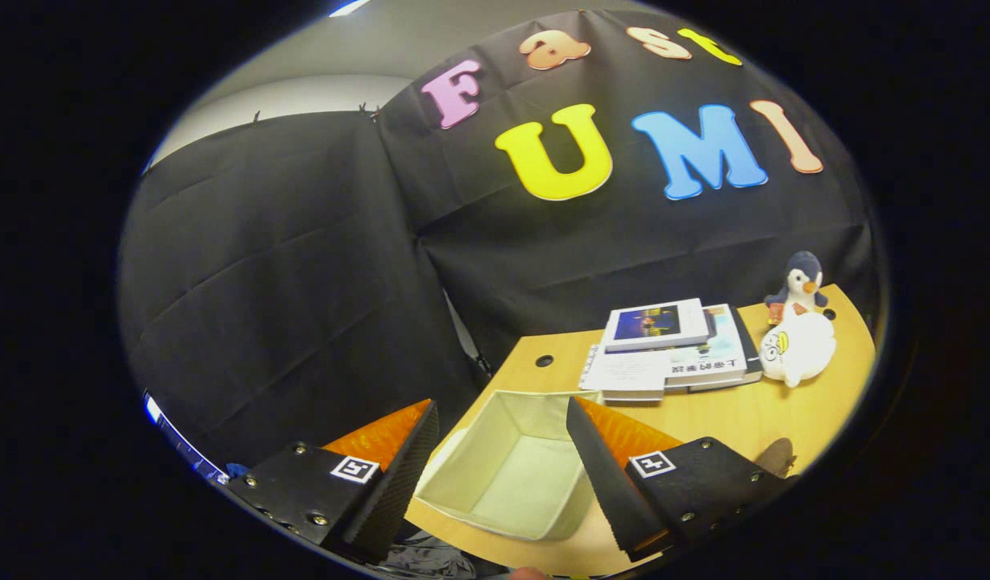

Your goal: Open the storage box then place both shoes into the box .Put the left shoe in first, then the right shoe, with the right side of both shoes facing outward in a uniform manner.

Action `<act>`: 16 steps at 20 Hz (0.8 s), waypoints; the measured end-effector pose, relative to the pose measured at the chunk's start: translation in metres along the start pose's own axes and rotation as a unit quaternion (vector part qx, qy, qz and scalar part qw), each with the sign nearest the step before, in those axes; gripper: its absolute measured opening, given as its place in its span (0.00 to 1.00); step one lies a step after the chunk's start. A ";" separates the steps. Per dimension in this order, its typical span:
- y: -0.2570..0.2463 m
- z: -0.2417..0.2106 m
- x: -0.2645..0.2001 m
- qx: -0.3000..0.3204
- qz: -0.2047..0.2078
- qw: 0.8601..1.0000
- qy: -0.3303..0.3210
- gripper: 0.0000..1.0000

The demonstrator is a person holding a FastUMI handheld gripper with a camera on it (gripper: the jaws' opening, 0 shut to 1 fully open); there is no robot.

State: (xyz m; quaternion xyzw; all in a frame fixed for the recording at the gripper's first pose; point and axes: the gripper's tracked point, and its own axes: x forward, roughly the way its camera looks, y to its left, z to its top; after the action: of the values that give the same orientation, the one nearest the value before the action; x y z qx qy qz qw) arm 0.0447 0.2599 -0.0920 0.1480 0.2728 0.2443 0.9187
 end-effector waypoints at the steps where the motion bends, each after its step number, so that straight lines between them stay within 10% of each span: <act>1: -0.016 0.001 -0.006 0.003 -0.012 1.000 -0.001 0.97; 16: -0.183 -0.088 -0.041 -0.011 -0.147 0.987 0.065 0.98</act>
State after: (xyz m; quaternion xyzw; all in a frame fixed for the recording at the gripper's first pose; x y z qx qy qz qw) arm 0.0317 0.0973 -0.2195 0.0802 0.3477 0.1189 0.9265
